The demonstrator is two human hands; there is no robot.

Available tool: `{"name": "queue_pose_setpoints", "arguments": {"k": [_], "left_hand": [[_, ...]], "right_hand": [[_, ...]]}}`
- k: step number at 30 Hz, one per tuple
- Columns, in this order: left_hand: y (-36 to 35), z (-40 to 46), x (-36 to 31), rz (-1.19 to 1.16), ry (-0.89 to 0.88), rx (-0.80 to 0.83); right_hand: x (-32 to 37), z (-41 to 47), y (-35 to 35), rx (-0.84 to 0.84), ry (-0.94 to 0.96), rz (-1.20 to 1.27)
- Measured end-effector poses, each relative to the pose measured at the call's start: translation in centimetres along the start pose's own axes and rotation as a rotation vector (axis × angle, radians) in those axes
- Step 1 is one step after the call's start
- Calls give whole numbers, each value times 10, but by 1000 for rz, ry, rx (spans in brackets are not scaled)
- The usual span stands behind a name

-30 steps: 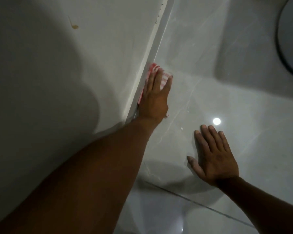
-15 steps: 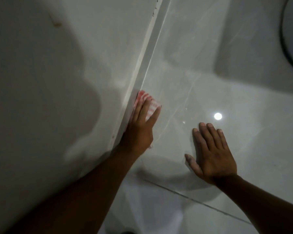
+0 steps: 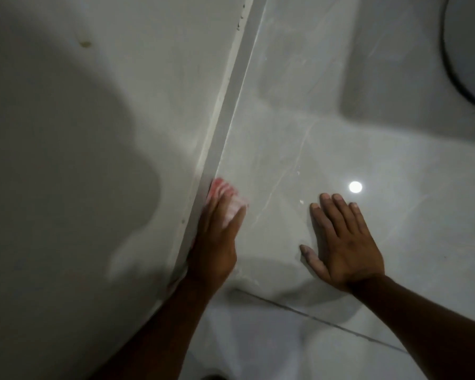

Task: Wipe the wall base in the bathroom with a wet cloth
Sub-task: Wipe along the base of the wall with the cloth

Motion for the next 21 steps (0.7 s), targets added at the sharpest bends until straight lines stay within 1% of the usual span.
{"name": "queue_pose_setpoints", "arguments": {"k": [1,3,5,7,9,12,14,16,18,19,21], "left_hand": [[0,-36,2,7,6,21],[-6,-86,8,45,22,116],[-12,-92,13,71,7,132],[-10,-67,15,79,24,83],[-8,-28,12,41,-3,26],[-13,54,6,6,-59,29],[-19,126,5,-39,0,54],[-30,196,9,-70,108,135],[-34,260,4,-122,119,136],[-33,286,-1,-116,100,123],[-33,328,-11,1,28,133]], "right_hand": [[0,0,0,-2,3,-4],[0,0,-1,-6,6,1],[-2,0,-1,-5,6,11],[-1,0,-2,-1,6,13],[-1,0,-2,5,3,9],[-1,-1,-4,19,1,16],[-1,-2,-5,34,-3,14],[-3,-2,-9,53,-1,6],[-5,-2,-12,61,-12,-12],[-3,-3,-12,55,-14,2],[0,4,-5,7,-27,22]]}}
Point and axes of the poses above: each hand's wrist, its own z-axis towards the middle knuckle, its own y-axis out of the back of the hand, x = y × z, the point moved 9 cm from there along z, towards the middle knuckle, and after that the axes turned 1 degree about -y, right-handed, at the moved point
